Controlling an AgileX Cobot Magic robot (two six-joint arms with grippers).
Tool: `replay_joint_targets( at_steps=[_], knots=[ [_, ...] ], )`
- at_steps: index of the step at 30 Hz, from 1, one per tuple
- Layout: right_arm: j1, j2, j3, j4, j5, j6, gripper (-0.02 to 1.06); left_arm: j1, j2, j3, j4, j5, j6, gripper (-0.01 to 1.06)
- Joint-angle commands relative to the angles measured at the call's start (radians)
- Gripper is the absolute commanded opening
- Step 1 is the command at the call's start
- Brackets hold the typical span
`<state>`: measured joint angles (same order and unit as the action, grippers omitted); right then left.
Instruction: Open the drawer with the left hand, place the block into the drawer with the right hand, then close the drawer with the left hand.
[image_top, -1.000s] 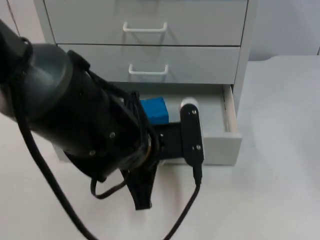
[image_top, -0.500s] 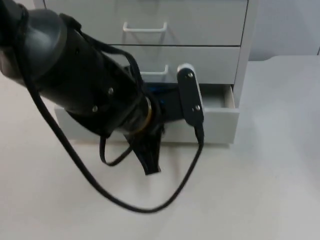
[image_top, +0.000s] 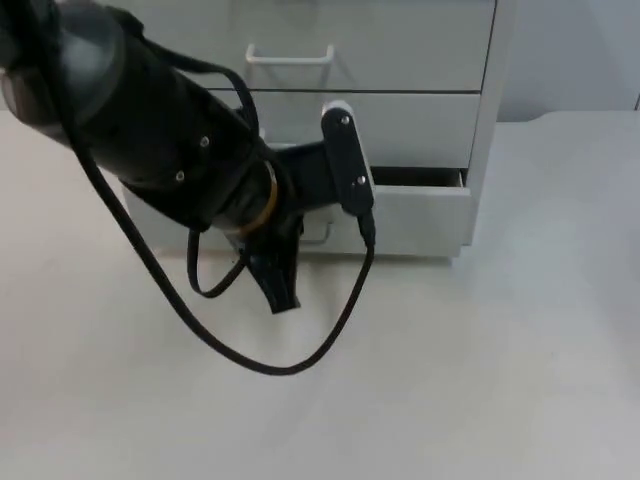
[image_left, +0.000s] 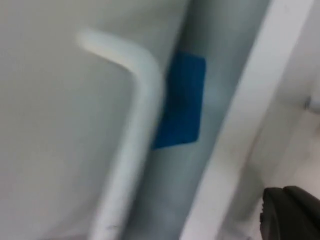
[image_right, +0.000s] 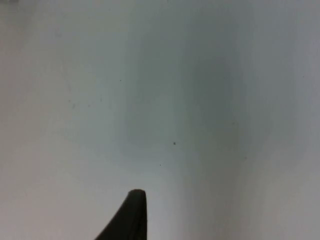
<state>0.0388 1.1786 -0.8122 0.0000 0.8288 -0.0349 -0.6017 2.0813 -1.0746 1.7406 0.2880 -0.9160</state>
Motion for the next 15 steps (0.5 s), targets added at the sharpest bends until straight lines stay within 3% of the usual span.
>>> replay_joint_targets(
  at_steps=[1,15],
  knots=[
    [-0.006,-0.008,0.005,0.000,-0.010,0.000,1.05,0.011,0.023,-0.013,0.004,0.017,0.001,0.00],
    [-0.006,-0.008,0.005,0.000,-0.012,0.000,1.05,0.011,0.060,-0.089,0.004,0.095,-0.023,0.00]
  ],
)
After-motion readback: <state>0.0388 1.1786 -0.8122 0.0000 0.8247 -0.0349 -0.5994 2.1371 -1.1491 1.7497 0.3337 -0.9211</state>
